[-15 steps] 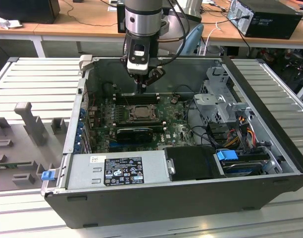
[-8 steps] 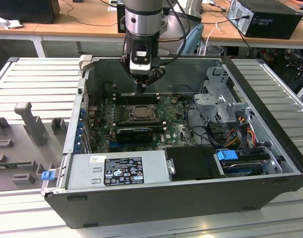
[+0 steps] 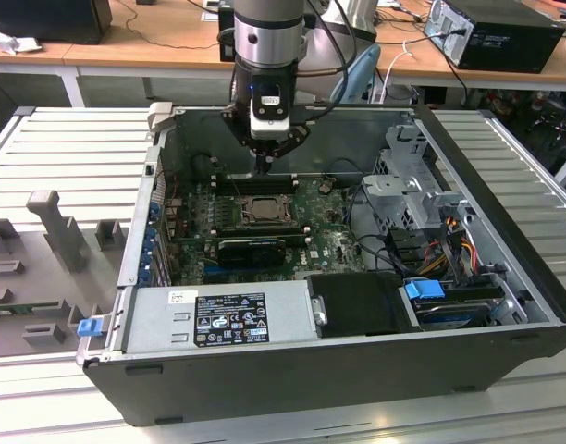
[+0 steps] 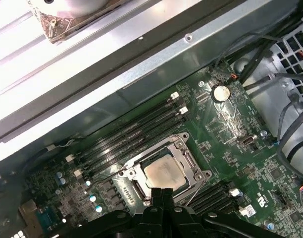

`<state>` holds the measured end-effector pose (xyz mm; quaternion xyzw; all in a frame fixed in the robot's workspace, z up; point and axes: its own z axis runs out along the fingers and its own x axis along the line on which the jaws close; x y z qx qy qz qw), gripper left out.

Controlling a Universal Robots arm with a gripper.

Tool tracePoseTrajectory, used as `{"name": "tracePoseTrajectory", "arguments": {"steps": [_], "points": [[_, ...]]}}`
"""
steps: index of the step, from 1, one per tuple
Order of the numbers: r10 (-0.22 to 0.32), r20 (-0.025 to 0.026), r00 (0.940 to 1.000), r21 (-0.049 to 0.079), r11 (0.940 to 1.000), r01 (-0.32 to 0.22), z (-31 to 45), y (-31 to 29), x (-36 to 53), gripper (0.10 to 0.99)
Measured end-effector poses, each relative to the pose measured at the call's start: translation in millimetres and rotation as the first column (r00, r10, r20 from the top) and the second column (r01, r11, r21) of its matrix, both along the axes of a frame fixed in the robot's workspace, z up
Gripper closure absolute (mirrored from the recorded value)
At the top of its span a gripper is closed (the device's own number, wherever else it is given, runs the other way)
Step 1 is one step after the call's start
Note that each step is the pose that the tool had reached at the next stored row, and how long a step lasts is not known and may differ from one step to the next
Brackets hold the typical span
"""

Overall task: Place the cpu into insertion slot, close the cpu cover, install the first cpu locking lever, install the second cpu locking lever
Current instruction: 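Install the first cpu locking lever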

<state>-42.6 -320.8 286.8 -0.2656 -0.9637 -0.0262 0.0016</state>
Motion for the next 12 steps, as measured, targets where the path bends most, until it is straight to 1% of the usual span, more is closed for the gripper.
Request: {"name": "tracePoseTrajectory", "arguments": {"steps": [5,12], "points": [[0.022,0.0000,0.9997,0.000,0.9997,-0.022,0.0,0.0,0.1,0.980],[0.066,0.0000,0.9978,0.000,0.9978,-0.066,-0.1,0.0,0.2,0.980]]}}
